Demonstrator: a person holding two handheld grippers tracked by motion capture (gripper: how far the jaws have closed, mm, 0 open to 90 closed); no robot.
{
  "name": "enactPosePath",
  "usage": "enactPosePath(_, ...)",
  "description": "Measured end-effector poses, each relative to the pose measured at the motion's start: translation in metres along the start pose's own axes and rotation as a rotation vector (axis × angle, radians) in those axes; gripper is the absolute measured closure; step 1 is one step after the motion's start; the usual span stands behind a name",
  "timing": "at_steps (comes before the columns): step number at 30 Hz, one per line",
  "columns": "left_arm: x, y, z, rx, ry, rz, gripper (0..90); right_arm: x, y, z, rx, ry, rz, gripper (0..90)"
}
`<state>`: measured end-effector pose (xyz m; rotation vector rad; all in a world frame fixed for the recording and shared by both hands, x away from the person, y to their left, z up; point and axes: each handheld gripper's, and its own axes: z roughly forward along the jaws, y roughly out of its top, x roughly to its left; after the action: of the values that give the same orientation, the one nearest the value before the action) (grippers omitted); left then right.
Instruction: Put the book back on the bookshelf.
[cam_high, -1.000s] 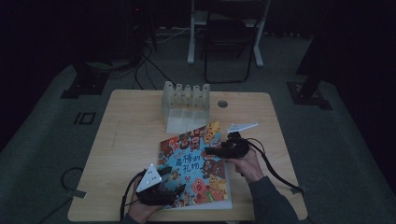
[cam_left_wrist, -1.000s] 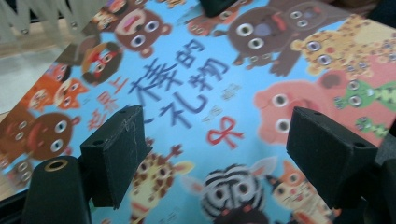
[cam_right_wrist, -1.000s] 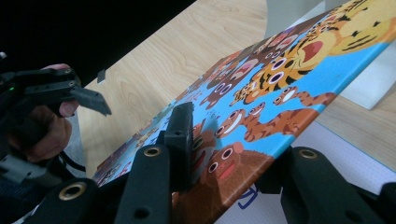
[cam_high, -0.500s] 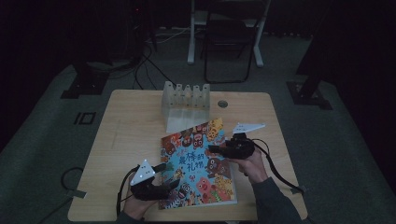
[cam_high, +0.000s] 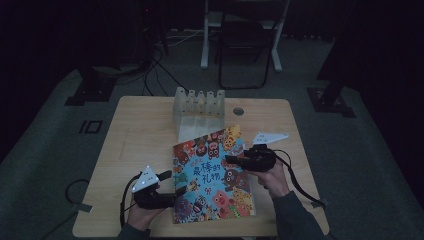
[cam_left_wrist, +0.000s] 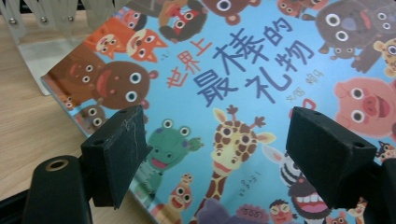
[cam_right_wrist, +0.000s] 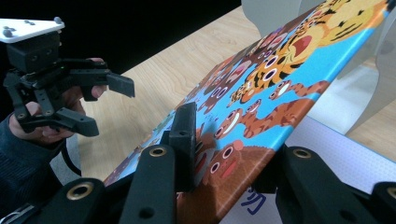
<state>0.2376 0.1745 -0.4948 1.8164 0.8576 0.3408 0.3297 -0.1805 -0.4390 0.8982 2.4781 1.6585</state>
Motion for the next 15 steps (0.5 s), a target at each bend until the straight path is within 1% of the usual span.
enactPosePath(9, 0.008, 0.002, 0.000, -0.008, -0.002, -0.020, 20.0, 0.002, 0.002, -0.009, -0.021, -0.007, -0.022, 68.5)
enactPosePath(15, 0.012, 0.002, 0.000, -0.005, 0.005, -0.019, 19.8, 0.004, 0.003, -0.015, -0.041, -0.009, -0.034, 69.0)
